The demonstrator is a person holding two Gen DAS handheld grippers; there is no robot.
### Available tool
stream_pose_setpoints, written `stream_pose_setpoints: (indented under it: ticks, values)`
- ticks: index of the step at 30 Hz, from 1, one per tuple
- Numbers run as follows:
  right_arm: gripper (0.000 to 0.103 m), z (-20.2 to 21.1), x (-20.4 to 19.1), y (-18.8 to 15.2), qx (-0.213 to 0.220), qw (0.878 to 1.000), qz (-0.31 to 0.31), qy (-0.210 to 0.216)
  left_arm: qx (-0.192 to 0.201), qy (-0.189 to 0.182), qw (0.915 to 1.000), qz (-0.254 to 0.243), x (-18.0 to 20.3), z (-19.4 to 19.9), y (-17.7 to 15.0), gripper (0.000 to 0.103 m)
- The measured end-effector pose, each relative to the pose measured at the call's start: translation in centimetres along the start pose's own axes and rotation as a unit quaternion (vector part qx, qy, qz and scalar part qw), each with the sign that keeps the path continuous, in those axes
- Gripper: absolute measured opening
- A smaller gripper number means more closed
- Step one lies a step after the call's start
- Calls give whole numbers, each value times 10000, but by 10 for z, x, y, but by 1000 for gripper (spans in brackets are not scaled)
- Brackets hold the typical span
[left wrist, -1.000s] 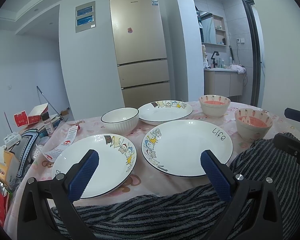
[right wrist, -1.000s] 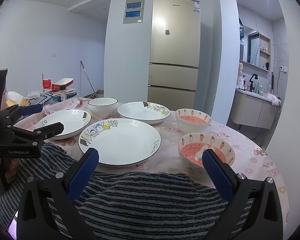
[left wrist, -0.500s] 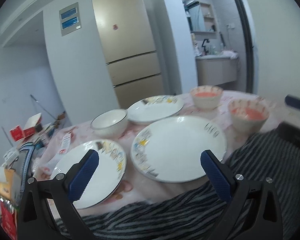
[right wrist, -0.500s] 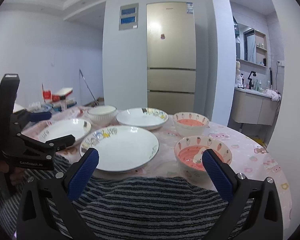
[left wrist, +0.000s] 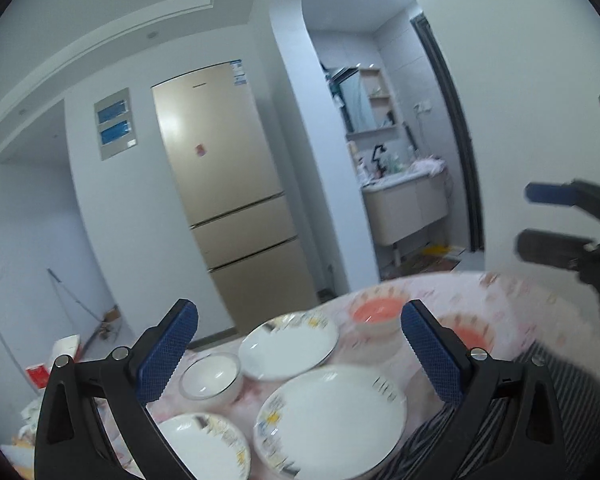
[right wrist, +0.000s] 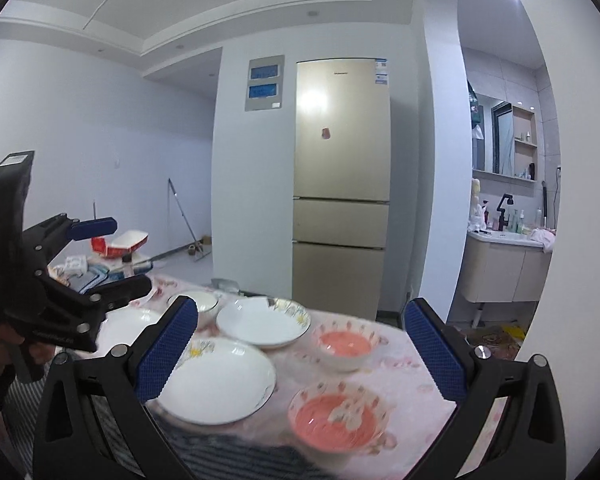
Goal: Organize plates and bowls
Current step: 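Reach the right tool toward the pink carrot bowl and straddle its rim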
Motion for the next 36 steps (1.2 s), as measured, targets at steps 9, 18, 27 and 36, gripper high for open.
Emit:
stream_pose_setpoints:
  ticks: [9, 18, 27, 36]
  values:
    - [103, -33, 49, 33, -362, 9965, -726, 200, -180, -464, 9963, 702, -16, -73, 36, 103]
    - [103, -99, 88, 55, -949, 9906, -978, 88, -652, -896, 9848, 1339, -32, -158, 41, 103]
    - [103, -196, 135, 38, -1708, 9689, -1781, 151, -1385, -1471, 9521, 2298, -46, -254, 7, 103]
    - [100, -266, 182, -50, -2807, 9349, -2166, -181, -2343, -2701, 8975, 2580, 16, -318, -44, 87]
Point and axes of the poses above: each gripper's, at about its wrist camera, not at the fingertips, and z roughly against the way its jaws point, x to its right, y to its top, the point moved 5 cm from there along -z, roughly the way its jaws point, and after that the axes turned 15 degrees about -z, right-handed, at the moved point
